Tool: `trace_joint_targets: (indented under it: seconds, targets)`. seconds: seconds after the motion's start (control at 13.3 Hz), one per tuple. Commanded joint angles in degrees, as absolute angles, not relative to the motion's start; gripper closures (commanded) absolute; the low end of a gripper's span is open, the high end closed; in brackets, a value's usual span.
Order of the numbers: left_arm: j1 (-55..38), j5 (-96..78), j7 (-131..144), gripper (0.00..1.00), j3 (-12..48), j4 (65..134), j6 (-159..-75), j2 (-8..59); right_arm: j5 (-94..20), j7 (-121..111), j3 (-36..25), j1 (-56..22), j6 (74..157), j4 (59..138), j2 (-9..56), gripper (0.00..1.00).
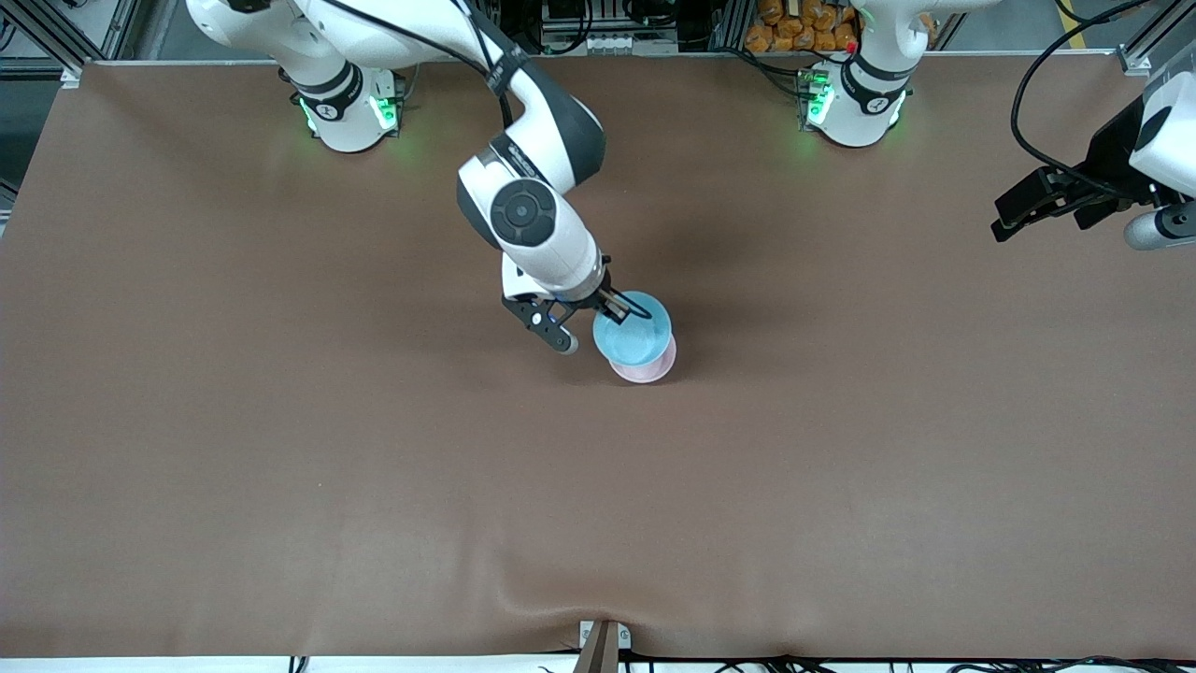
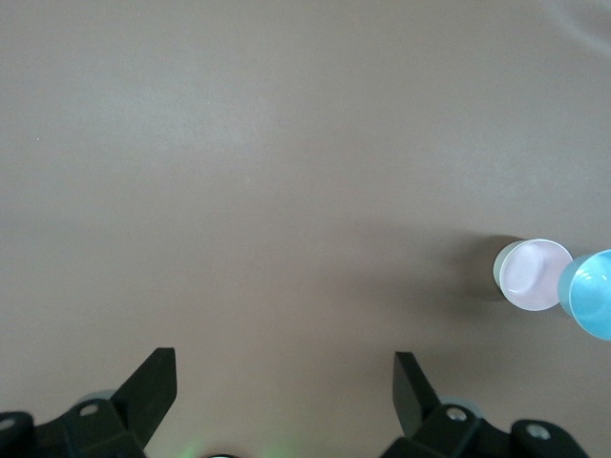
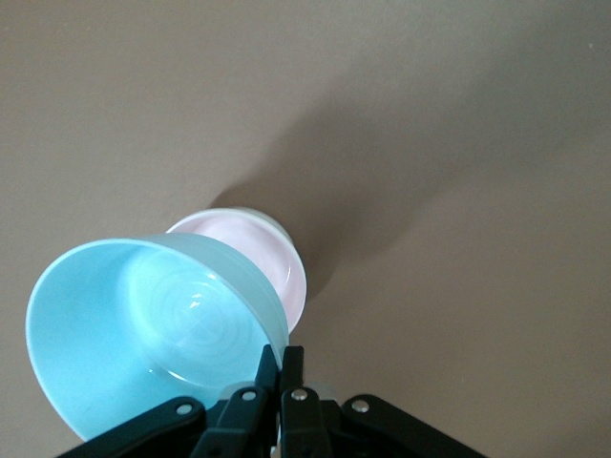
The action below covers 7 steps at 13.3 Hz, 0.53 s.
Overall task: Stack pink and blue bowls on white bowl
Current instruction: 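Carry the blue bowl over the pink bowl with the right gripper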
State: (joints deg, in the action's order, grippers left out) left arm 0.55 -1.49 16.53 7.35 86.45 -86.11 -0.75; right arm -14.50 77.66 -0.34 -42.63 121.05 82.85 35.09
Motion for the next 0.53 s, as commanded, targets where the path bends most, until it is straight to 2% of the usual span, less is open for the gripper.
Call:
trace_joint_targets:
  seconds: [0.0,0.15,0.45]
  targets:
    - [0.97,-2.55,15.21,0.00,7.47,87.54,-85.61,-2.11,-13.01,79.72,-1.06,-43.85,125.29,81.21,37.35,1.00]
    - [0.97,-2.46,15.21,0.00,7.47,87.54,-85.69,-2.02,-13.18,80.94,-1.05,-44.65,129.97,82.96,38.32,1.00]
    - [0.97,-2.46,15.21,0.00,7.47,87.54,-85.69,-1.93,-13.71,81.47,-0.97,-45.88,132.62,84.11,40.16,1.00]
